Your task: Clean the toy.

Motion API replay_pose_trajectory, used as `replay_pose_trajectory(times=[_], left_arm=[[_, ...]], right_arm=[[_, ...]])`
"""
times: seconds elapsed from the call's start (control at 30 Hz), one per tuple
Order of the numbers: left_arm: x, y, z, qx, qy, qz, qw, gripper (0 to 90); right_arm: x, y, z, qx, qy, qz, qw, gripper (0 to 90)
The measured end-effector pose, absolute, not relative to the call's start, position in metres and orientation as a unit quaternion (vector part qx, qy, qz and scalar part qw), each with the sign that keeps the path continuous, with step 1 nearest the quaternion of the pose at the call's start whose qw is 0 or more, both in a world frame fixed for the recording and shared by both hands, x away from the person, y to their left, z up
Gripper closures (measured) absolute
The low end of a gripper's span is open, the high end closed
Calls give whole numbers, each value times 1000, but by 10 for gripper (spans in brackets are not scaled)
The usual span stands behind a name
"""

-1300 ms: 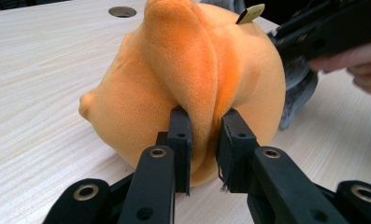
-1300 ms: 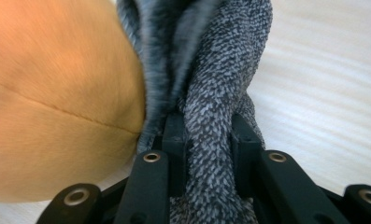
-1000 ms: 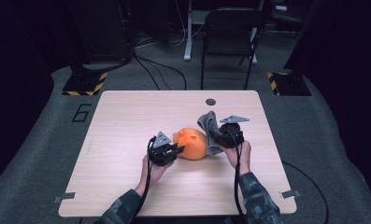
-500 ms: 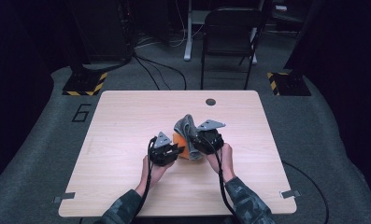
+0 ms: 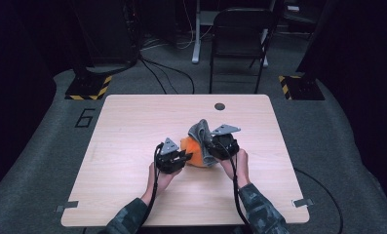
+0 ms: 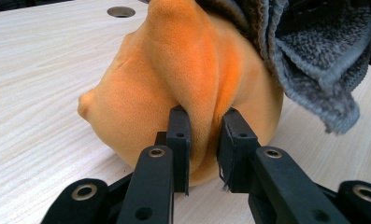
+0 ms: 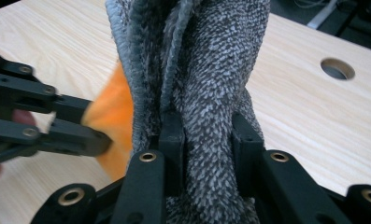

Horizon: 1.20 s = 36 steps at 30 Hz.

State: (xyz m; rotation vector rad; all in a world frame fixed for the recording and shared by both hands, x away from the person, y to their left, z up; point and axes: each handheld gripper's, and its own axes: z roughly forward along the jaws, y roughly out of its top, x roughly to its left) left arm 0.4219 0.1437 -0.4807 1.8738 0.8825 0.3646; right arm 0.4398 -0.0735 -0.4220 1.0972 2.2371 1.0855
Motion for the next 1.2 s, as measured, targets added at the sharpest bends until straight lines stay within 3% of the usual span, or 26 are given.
replay_pose_trajectory(times=[0.77,1.2], left_arm=[[423,144,-481,773,366,150,497,755],[424,147,-481,773,365,149,497,752]], right_arm=[[474,-119,-474,490,789,330,169,710],[484,-116,-499,498,802,297,144,712]])
